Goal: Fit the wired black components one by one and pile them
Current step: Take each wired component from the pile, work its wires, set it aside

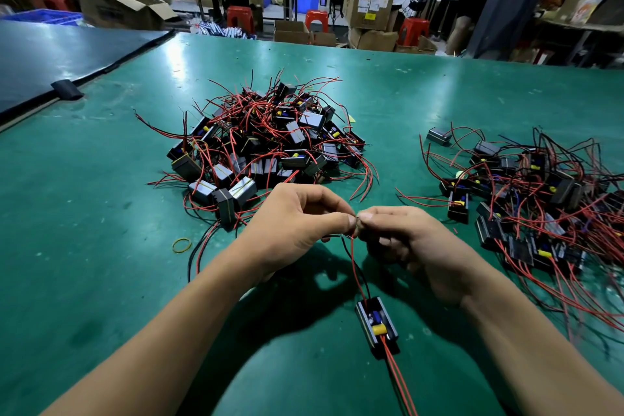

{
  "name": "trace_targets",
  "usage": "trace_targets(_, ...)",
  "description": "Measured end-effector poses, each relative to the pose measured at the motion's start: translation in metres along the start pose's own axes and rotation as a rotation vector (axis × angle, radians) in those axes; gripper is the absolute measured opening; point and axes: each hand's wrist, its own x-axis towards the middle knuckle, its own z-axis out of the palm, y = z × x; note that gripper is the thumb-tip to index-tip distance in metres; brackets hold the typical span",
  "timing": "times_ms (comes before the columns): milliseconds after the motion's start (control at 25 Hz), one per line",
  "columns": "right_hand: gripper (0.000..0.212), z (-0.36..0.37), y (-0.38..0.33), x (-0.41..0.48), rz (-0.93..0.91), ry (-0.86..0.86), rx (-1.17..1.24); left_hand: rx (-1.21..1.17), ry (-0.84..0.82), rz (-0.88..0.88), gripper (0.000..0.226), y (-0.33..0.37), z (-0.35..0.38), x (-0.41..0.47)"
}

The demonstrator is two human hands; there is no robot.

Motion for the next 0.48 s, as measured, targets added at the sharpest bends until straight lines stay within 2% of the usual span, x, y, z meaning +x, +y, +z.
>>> trace_targets(80,0.019,-0.004,0.000,-0.001,0.060,-0.081,0.128,0.000,-0.014,0.003,0.007,0.000,0.001,0.000)
trace_targets(160,0.021,-0.007,0.003,-0.001,0.023,-0.048,0.119,-0.010,-0.001,0.002,0.006,-0.001,0.001,0.000)
trace_targets(280,0.006,-0.009,0.010,-0.001,-0.251,0.143,-0.224,-0.038,0.014,-0.005,0.004,-0.003,0.000,0.001)
trace_targets(400,0.016,-0.009,0.017,0.001,-0.621,0.305,-0.622,-0.040,0.022,-0.002,0.006,-0.004,-0.001,0.002)
trace_targets(480,0.015,-0.010,0.021,0.003,-0.819,0.343,-0.776,-0.045,0.024,0.000,0.006,-0.005,-0.001,0.003)
